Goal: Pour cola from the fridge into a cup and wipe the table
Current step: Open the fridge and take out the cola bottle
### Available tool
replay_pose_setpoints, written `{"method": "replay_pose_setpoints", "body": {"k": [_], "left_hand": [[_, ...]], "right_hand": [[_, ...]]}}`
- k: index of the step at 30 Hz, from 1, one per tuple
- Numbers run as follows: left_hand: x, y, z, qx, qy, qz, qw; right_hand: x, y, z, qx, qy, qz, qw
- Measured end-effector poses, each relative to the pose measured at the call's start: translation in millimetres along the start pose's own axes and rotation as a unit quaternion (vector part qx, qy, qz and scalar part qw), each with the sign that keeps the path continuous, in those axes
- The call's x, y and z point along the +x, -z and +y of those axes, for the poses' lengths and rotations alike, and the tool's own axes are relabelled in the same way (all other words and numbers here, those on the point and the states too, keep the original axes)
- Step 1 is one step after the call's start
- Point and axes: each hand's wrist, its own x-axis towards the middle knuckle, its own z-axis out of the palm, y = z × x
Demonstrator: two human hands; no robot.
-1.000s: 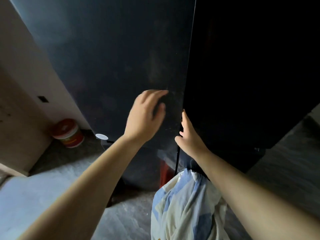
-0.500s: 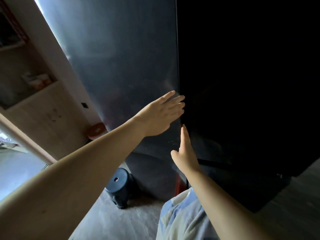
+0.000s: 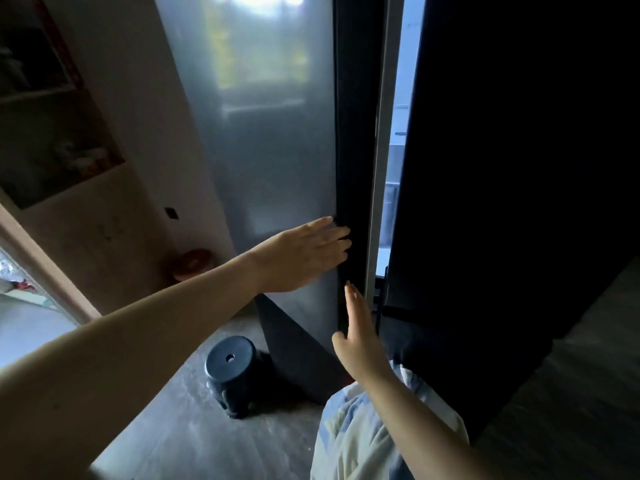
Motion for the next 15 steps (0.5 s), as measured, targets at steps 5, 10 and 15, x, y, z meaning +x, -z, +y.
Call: {"method": "replay_pose_setpoints", "body": {"k": [5, 10, 15], "left_hand": [[-74, -1, 3, -0.030, 0.004, 0.093, 0.995], [-145, -9, 12, -0.054, 0.048, 0.100, 0.992], [-209, -20, 23, -0.047, 0.100, 0.070, 0.991]], "right_hand": [[-22, -24, -11, -0.071, 0.064, 0.086, 0.992], [-22, -51, -38, -0.151, 0.138, 0.118, 0.972], [-40, -108, -56, -0.170, 0.159, 0.142, 0.962]]}}
